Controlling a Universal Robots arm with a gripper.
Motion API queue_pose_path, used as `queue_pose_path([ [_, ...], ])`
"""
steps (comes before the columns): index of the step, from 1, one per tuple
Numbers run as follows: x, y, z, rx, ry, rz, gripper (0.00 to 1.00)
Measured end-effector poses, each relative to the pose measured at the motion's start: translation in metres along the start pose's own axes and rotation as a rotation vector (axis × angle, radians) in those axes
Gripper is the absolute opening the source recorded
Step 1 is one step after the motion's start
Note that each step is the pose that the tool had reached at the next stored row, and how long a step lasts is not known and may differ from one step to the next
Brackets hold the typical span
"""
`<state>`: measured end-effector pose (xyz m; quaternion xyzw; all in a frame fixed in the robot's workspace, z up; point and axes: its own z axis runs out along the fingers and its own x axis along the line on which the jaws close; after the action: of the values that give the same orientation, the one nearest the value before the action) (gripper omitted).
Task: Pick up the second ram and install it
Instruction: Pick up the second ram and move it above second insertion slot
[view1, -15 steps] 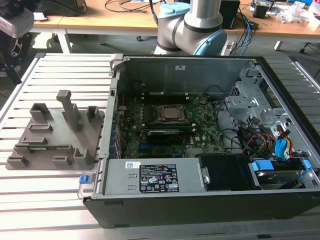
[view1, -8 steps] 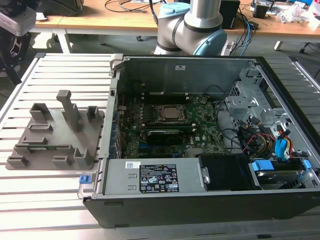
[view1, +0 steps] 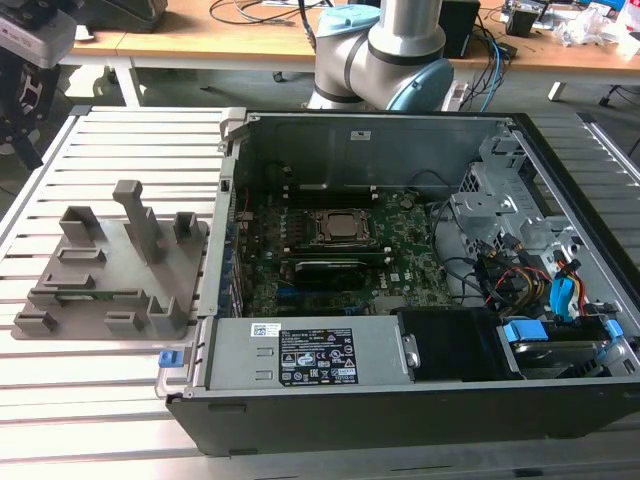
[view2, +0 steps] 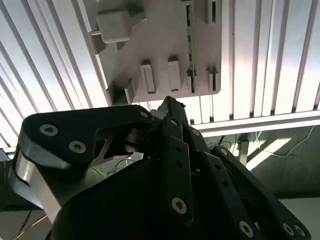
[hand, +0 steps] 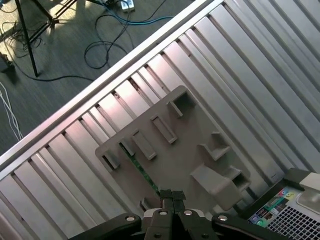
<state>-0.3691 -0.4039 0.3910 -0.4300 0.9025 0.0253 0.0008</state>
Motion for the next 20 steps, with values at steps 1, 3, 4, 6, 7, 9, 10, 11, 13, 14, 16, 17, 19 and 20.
queue_pose_path([
  [1, 0.0, 0.0, 0.0, -0.0002, 0.0003, -0.006, 0.11],
  [3, 0.0, 0.0, 0.0, -0.0006, 0.0011, -0.025, 0.11],
  [4, 0.0, 0.0, 0.0, -0.0008, 0.0016, -0.034, 0.11],
  [6, 0.0, 0.0, 0.0, -0.0012, 0.0023, -0.051, 0.11],
  [7, 0.0, 0.0, 0.0, -0.0015, 0.003, -0.066, 0.11],
  [9, 0.0, 0.0, 0.0, -0.0021, 0.004, -0.088, 0.11],
  [10, 0.0, 0.0, 0.0, -0.0023, 0.0044, -0.096, 0.11],
  [11, 0.0, 0.0, 0.0, -0.0026, 0.0049, -0.107, 0.11],
  [13, 0.0, 0.0, 0.0, -0.0033, 0.0063, -0.14, 0.11],
  [14, 0.0, 0.0, 0.0, -0.0034, 0.0066, -0.146, 0.11],
  [16, 0.0, 0.0, 0.0, -0.0039, 0.0074, -0.164, 0.11],
  [17, 0.0, 0.0, 0.0, -0.0042, 0.0082, -0.18, 0.11],
  [19, 0.0, 0.0, 0.0, -0.0046, 0.0089, -0.196, 0.11],
  [20, 0.0, 0.0, 0.0, -0.0048, 0.0093, -0.206, 0.11],
])
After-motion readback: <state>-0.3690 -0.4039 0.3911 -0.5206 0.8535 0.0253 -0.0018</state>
